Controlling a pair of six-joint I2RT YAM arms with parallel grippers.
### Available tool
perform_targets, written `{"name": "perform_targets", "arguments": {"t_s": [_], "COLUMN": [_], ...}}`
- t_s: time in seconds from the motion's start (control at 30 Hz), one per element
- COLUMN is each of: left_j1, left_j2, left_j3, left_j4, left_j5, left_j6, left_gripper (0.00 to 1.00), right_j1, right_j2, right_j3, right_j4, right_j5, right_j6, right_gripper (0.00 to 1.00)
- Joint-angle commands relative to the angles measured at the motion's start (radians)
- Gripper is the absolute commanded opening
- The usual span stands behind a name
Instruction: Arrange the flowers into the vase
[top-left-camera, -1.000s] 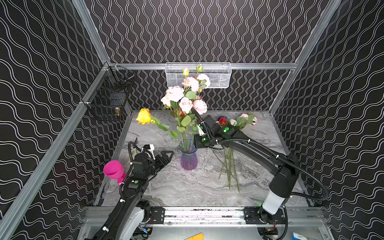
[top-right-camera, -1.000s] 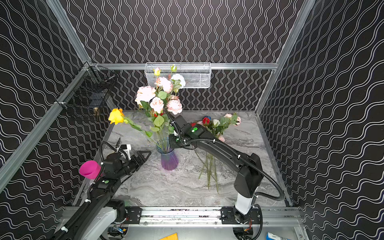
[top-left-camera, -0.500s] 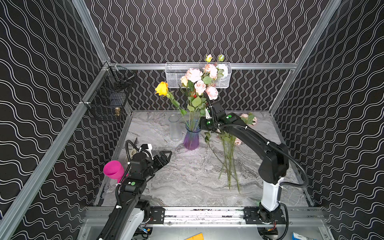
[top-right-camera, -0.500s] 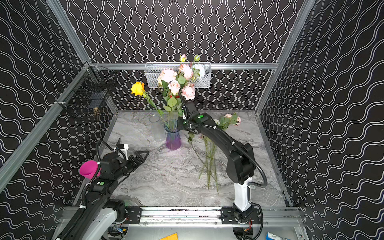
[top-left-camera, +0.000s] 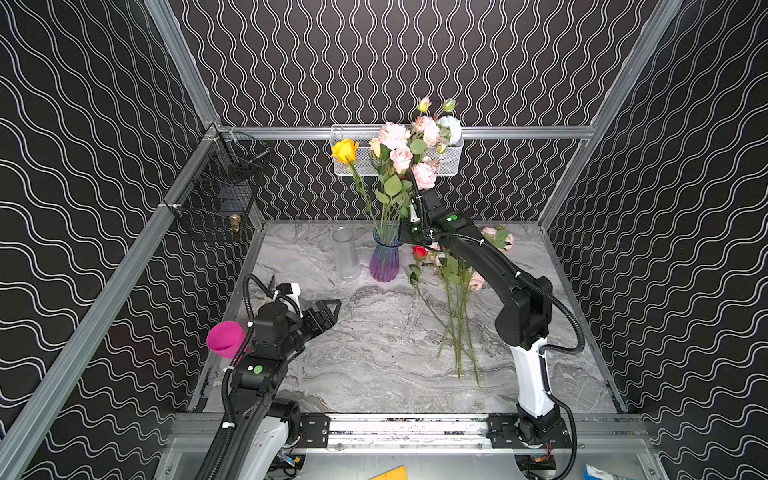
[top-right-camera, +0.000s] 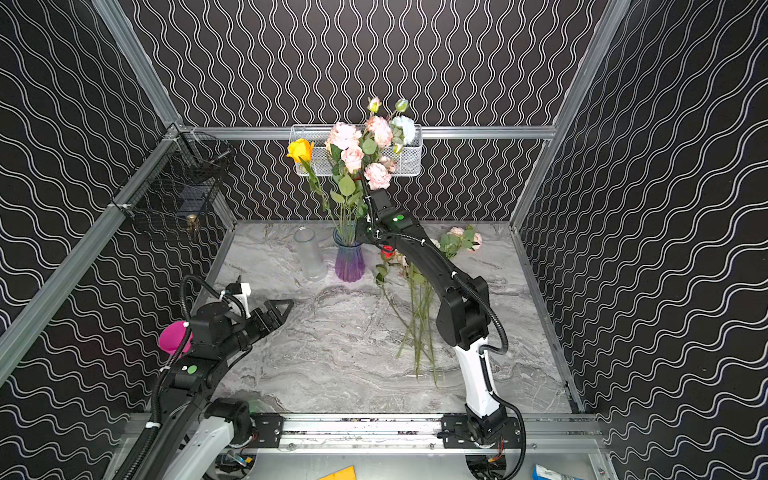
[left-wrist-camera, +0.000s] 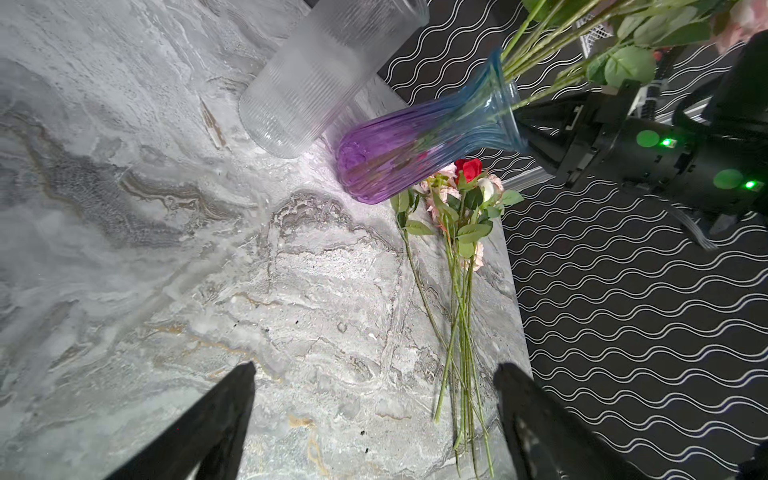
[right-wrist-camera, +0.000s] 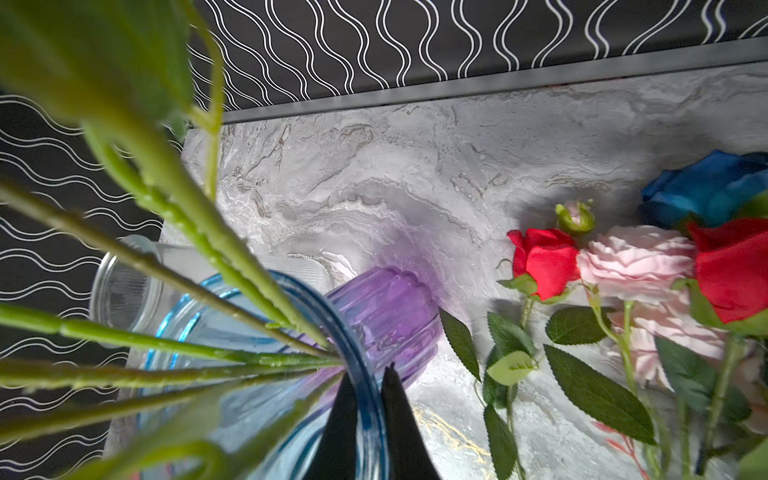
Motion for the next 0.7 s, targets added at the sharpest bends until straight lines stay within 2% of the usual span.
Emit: {"name": "perform_targets", "arguments": {"t_s": [0.0, 0.2, 0.37, 0.47, 0.57, 0.67], "left_j1": [0.002, 0.002, 0.002, 0.001, 0.002, 0.002], "left_j2": [0.014, 0.029, 0.022, 0.021, 0.023, 0.032], "left_j3": [0.010, 0.024, 0.036, 0.035, 0.032, 0.040], "left_j4": [0.003, -0.003, -0.023, -0.025, -0.017, -0.023], "left_j5": [-0.001, 0.021, 0.008, 0.006, 0.008, 0.009], "left_j6": [0.024, 0.030, 0.042, 0.039, 0.033, 0.048], "left_gripper": [0.93, 0.93, 0.93, 0.93, 0.93, 0.94], "right_j1": [-0.005, -0.005, -0.005, 0.001, 0.004, 0.004], "right_j2": [0.003, 0.062, 0.070, 0.101, 0.142, 0.145], "right_j3": [0.027, 0.169, 0.119, 0.170, 0.236, 0.234], "right_j4": [-0.140, -0.254, -0.195, -0.195, -0.231, -0.255], "right_j5": [0.069, 0.044, -0.037, -0.073, -0.058, -0.011], "right_j6": [-0.061, -0.114, -0.100, -0.093, -0.102, -0.115], "right_gripper": [0.00, 0.00, 0.00, 0.00, 0.00, 0.00]}}
